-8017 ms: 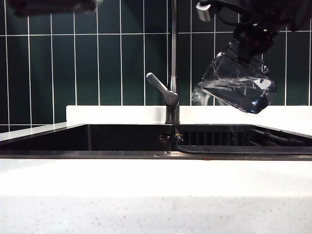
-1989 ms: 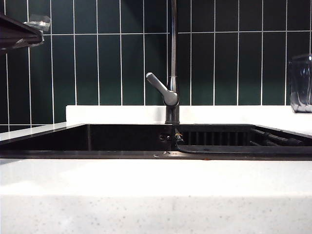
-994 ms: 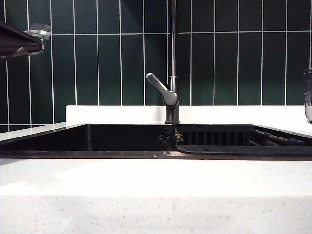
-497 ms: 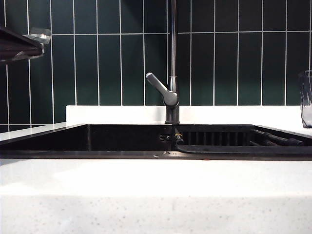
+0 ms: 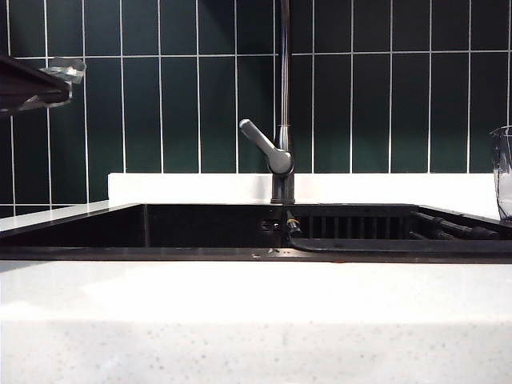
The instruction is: Pick up the mug next to the sink, go to the faucet to get some water, pour the water into the sink, and finally put the mug back to its place.
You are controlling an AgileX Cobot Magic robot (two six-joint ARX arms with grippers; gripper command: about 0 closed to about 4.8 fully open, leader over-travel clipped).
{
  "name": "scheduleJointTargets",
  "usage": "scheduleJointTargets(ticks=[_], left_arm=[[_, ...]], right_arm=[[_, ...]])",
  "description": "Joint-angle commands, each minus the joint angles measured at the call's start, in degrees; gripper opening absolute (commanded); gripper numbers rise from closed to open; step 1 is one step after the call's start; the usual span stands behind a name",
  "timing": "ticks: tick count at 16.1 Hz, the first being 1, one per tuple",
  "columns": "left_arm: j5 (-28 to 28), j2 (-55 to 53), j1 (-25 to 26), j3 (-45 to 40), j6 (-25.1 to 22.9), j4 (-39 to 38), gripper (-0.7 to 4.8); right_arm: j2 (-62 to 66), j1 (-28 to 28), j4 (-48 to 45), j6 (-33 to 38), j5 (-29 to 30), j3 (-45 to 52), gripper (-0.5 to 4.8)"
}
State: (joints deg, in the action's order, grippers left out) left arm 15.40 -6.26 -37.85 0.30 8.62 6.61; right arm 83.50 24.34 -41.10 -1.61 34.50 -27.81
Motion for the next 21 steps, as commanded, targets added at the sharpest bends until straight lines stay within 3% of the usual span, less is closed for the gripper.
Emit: scheduleJointTargets(ticks=[1, 5, 12, 14, 21], left_arm=[[0.3, 0.0, -0.1, 0.1, -0.5, 0.6, -0.05], [0.3, 0.0, -0.1, 0.1, -0.7, 0.2, -0.05], [0.3, 0.0, 0.0, 0.1, -1.3, -0.6, -0.05], [0.3, 0.0, -0.1, 0.1, -1.5, -0.6, -0.05], [0.3, 0.0, -0.1, 0.1, -2.2, -1.5, -0.05]], right_arm=[[-0.2, 0.1, -0.7, -0.3, -0.1, -0.1, -0.05], [-0.2, 0.1, 0.4, -0.4, -2.9, -0.1, 0.02], [-0.2, 0.1, 1.5, -1.5, -2.8, -0.1, 0.26], [-0.2, 0.1, 1.5, -1.5, -2.6, -0.1, 0.58], [-0.2, 0.1, 2.3, -1.6, -2.4, 0.1, 0.68]])
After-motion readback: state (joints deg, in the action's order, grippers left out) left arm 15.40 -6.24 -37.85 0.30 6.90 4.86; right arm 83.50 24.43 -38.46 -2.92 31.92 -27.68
